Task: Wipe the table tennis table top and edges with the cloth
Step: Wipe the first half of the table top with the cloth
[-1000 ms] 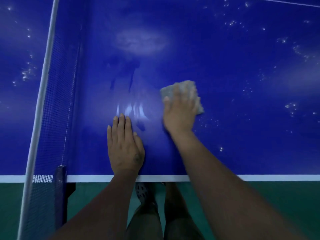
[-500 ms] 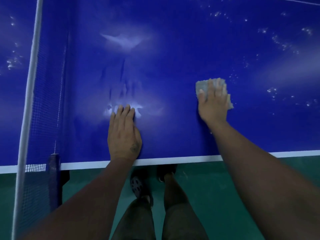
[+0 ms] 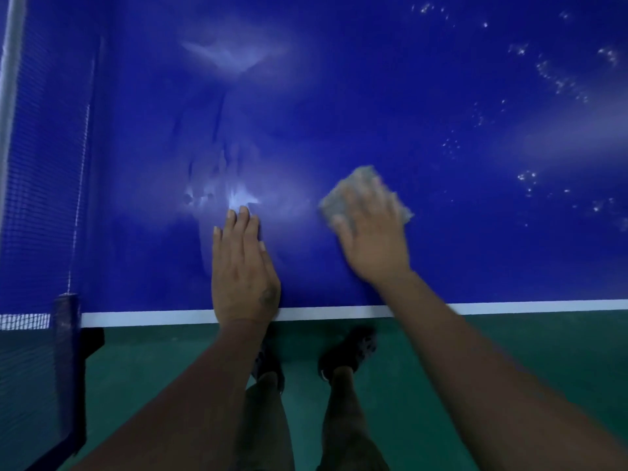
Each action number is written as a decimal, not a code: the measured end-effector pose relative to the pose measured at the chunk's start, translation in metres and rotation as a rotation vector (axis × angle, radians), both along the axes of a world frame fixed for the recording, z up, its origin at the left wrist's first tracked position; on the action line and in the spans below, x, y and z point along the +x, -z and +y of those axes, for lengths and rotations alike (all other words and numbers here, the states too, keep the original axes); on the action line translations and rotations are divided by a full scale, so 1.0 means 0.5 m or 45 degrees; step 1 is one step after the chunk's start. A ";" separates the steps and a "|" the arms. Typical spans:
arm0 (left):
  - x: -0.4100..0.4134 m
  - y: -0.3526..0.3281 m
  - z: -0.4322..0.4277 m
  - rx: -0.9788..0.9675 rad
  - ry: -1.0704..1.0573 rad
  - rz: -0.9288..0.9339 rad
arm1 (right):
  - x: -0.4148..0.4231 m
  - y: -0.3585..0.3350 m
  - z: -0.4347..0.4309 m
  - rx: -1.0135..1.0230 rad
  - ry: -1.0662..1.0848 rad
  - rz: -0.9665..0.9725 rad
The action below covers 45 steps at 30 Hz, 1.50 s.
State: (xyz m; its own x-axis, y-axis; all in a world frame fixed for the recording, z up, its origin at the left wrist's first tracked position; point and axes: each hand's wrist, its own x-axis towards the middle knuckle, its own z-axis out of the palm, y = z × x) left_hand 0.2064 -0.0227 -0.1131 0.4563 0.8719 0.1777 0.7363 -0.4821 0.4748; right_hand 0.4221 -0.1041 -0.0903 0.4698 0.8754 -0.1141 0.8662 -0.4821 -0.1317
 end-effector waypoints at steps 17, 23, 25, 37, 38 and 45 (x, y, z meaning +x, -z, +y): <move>0.008 -0.009 -0.005 0.115 -0.011 0.081 | -0.066 0.009 -0.206 -0.035 -0.288 0.076; 0.007 -0.005 -0.008 0.147 -0.007 0.084 | 0.232 -0.004 -0.123 -0.041 0.141 0.018; 0.006 -0.005 -0.009 0.163 -0.001 0.076 | 0.305 -0.014 -0.080 -0.052 0.291 0.071; 0.048 -0.030 -0.061 0.116 -0.057 0.114 | 0.087 -0.006 -0.315 -0.040 -0.190 0.030; 0.068 -0.035 -0.082 0.115 -0.024 0.071 | 0.099 -0.004 -0.331 -0.048 -0.252 0.040; 0.278 -0.059 -0.285 -0.021 0.322 -0.102 | 0.368 -0.012 -0.177 -0.040 0.049 0.122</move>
State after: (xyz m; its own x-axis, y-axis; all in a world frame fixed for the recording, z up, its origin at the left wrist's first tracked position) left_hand 0.3454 -0.1650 -0.0838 0.6452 0.7349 0.2087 0.5531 -0.6378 0.5359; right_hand 0.6059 -0.1927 -0.0843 0.4883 0.8524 -0.1871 0.8312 -0.5196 -0.1977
